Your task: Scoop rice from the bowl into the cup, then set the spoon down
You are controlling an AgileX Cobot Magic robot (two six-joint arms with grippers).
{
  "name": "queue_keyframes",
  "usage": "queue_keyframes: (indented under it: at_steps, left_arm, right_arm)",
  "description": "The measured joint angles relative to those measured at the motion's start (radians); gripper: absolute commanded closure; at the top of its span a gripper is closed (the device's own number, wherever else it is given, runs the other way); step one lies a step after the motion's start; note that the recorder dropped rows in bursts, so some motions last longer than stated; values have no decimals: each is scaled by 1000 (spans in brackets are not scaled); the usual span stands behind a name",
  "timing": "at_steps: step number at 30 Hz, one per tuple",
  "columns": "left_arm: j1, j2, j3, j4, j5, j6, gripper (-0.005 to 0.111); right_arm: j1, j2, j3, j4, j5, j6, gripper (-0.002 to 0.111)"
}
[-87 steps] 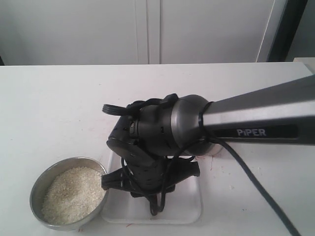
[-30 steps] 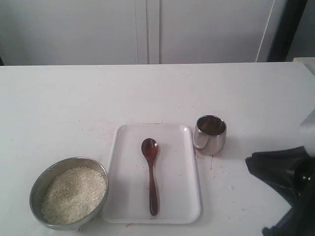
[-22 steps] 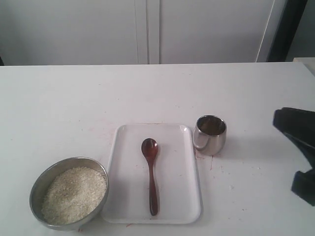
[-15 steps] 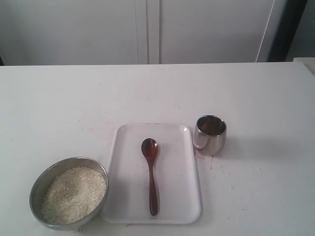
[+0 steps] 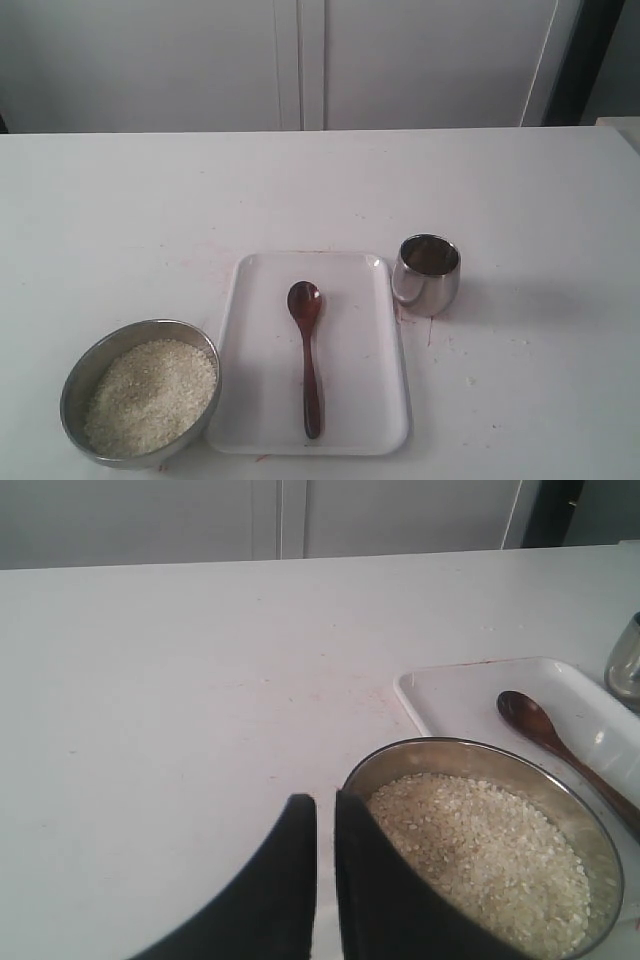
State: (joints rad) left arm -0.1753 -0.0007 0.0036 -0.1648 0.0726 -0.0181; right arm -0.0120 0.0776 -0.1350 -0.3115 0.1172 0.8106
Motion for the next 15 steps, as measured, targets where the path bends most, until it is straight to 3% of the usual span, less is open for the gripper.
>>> queue_keyframes:
  at_steps: [9, 15]
  left_arm:
    - [0, 0, 0, 0, 0, 0, 92]
    - [0, 0, 0, 0, 0, 0, 92]
  right_arm:
    - [-60, -43, 122, 69, -35, 1, 102]
    - [-88, -71, 130, -106, -104, -1, 102]
